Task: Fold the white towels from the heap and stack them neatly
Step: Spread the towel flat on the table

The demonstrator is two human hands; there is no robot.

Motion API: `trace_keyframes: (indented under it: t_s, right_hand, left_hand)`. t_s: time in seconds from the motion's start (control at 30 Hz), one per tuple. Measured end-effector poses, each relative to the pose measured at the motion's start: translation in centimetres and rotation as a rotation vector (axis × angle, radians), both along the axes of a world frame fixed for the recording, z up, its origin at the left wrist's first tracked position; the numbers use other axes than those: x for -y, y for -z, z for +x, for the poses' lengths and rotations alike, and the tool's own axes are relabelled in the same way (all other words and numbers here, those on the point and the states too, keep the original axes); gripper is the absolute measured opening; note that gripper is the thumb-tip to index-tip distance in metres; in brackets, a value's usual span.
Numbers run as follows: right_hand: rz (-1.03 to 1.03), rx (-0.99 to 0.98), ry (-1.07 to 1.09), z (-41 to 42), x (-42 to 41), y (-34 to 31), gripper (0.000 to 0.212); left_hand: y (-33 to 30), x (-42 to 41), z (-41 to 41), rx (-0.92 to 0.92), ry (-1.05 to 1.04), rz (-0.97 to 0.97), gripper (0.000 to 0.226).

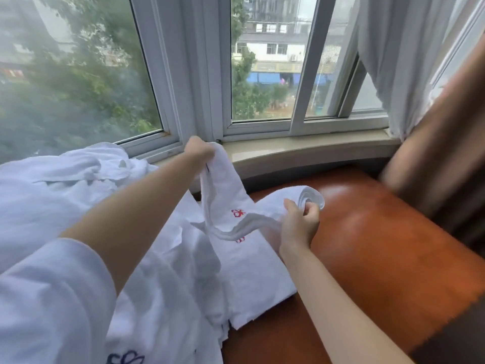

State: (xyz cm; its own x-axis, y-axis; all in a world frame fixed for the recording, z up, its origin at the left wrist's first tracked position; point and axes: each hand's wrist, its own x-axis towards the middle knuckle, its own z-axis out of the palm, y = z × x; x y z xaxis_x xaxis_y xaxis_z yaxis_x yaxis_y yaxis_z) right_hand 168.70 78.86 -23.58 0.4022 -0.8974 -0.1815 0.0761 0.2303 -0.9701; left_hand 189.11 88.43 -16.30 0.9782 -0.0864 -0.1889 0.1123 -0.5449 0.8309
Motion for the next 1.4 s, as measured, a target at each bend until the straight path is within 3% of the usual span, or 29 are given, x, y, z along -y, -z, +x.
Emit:
trace_keyframes:
  t_s: [0.13,0.23,0.33,0.43,0.53,0.6,0.7,0.77,0.83,0.9,1.0,1.07,1.17,1.23,1.4]
  right_hand:
    - [-0.088,-0.136,-0.005,-0.4,-1.8,4.9,0.032]
    - [0.159,-0.463,-0.123,-2.6,-3.8,11.1,0.05]
    - [0.426,-0.542,-0.197,-4.1,-4.2,14.7,0.063]
    - [0.498,-0.51,-0.197,-3.5,-2.8,14.8,0.057]
    - [0.685,-0.289,-0.228,-2.1,-2.3,12.8,0.036]
    - [0.659,-0.21,-0.246,-1.6,-3.0,11.8,0.026]
    - [0.522,-0.326,-0.274,-3.5,-4.4,13.4,0.034]
    - [0.62,-0.484,-0.347,-5.3,-5.4,14.8,0.04]
    - [0.758,-0.475,-0.411,-6.3,-5.7,15.1,0.032]
    - [0.679,-0.474,-0.481,-6.2,-5.0,14.8,0.024]
    - [0.642,-0.558,-0.537,-6.7,-4.0,15.0,0.028]
    - [0.534,-0.714,-0.501,-7.4,-3.7,15.5,0.045]
    - [0.17,-0.962,-0.398,-7.0,-3.3,15.5,0.08]
    - [0.011,-1.047,-0.368,-5.8,-3.2,14.2,0.09]
    - [-0.015,-1.095,-0.334,-3.8,-4.4,10.4,0.073]
  left_hand:
    - [1.3,-0.4,1.3,0.193,-0.047,0.39,0.041]
    - [5.6,0.5,-0.5,0.158,0.177,0.511,0.027]
    - [10.4,1.6,-2.6,0.042,0.452,0.716,0.03]
    - [13.5,2.4,-4.4,-0.057,0.673,0.915,0.034]
    - [14.8,2.7,-5.5,-0.069,0.781,1.015,0.037]
    - [15.1,2.4,-6.0,-0.034,0.803,1.052,0.033]
    - [15.0,1.9,-7.6,-0.017,0.807,1.049,0.036]
    - [15.4,1.8,-8.9,-0.034,0.853,1.055,0.034]
    - [16.3,1.7,-10.1,-0.074,0.874,1.075,0.037]
    - [16.8,1.2,-11.0,-0.104,0.859,1.102,0.049]
    - [16.9,0.5,-12.3,-0.122,0.856,1.11,0.047]
    - [16.6,0.2,-13.1,-0.134,0.844,1.102,0.048]
    - [15.4,-0.3,-13.6,-0.09,0.806,1.09,0.049]
    - [14.1,-0.9,-13.6,-0.038,0.761,1.093,0.049]
    - [9.6,-3.5,-13.6,0.086,0.682,1.054,0.046]
